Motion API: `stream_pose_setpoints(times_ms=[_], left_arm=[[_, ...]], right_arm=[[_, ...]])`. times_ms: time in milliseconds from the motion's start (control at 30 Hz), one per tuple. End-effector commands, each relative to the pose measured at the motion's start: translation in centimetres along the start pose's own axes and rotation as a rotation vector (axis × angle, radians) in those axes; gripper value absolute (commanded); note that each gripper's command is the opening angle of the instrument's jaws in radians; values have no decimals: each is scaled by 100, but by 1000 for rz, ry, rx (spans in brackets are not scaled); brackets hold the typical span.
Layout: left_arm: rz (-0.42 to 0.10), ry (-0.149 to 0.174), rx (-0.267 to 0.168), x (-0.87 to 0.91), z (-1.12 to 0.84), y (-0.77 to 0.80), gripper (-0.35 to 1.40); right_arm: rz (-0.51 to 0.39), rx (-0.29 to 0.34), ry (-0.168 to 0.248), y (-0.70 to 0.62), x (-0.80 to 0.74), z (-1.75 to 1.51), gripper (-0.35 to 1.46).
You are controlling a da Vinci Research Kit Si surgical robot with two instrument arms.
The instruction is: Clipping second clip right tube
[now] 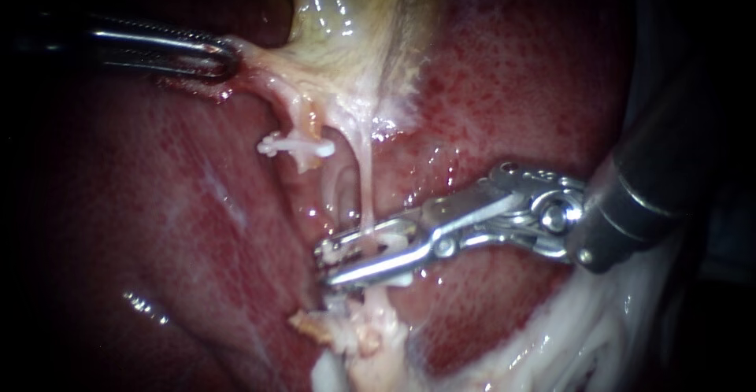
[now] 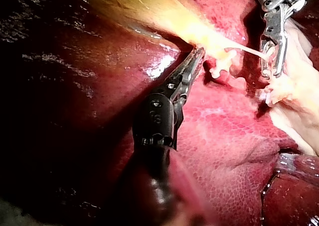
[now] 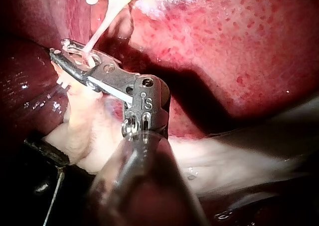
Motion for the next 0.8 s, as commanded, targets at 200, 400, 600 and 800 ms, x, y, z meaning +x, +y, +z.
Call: stream_pose_setpoints(times_ms=[200, 400, 600, 800], left_arm=[[0, 0, 1, -1, 0, -1, -35], [0, 0, 4, -1, 1, -2, -35], [0, 0, 4, -1, 1, -4, -35], [0, 0, 4, -2, 1, -5, -35]], right_arm=[[0, 4, -2, 0, 0, 0, -35], [0, 16, -9, -1, 0, -2, -35], [-3, 32, -20, -1, 0, -1, -35], [-3, 31, -19, 2, 0, -3, -35]])
